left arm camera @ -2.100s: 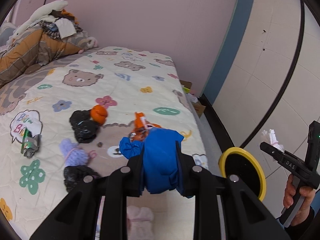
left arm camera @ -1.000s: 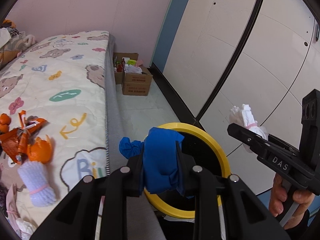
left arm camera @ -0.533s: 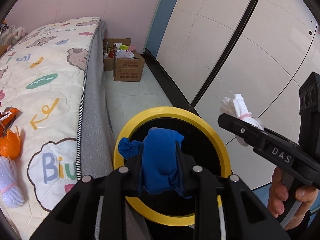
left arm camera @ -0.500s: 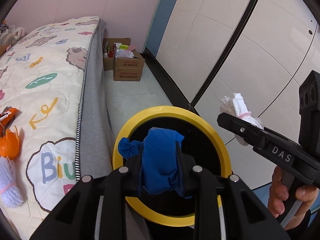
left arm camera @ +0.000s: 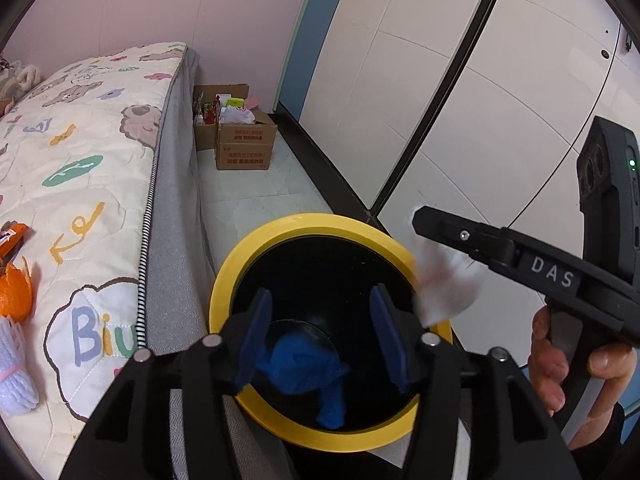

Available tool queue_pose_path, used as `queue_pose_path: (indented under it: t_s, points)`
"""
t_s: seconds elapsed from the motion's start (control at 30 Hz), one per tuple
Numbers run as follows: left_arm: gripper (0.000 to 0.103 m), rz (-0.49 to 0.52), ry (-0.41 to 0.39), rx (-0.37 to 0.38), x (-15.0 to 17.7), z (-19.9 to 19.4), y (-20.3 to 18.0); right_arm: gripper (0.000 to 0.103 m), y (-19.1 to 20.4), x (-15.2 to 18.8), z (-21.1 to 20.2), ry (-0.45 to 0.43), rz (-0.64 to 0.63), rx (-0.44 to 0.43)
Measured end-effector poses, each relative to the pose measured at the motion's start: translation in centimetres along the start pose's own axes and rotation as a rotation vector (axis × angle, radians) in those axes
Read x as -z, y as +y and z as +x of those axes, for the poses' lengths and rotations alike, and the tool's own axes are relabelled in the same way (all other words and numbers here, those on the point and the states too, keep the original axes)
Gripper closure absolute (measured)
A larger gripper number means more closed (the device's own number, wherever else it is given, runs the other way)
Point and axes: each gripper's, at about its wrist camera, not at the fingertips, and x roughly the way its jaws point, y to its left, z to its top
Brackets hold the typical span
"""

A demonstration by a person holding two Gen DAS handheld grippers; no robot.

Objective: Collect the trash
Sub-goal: 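Open both tools to drop the cloth and tissue into the bin, then move both tools back over the bed toward the remaining trash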

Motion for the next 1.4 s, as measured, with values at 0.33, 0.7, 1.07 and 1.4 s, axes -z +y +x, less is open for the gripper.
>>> queue_pose_path:
  t_s: [0.33, 0.7, 1.07, 1.4]
  points:
    - [0.021, 0.004, -0.058, -0.044, 0.4, -3.0, 0.4, 0.045, 0.0, 0.3, -0.7, -0.029, 0.010, 0.037]
    - [0.011, -0.034, -0.158, -0.163, 0.3, -8.9, 4.3, 0.037, 4.1, 1.7, -2.6, -0.078, -0.054, -0.028]
    - [0.008, -0.092, -0.235, -0.293, 1.5, -14.8, 9.8, 0.023, 10.9, 2.7, -3.6, -0.096, -0.150, -0.098]
    - [0.008, -0.172, -0.268, -0.414, 3.3, -19.7, 16.4, 0.019, 16.7, 3.3, -3.5, -0.106, -0.214, -0.158]
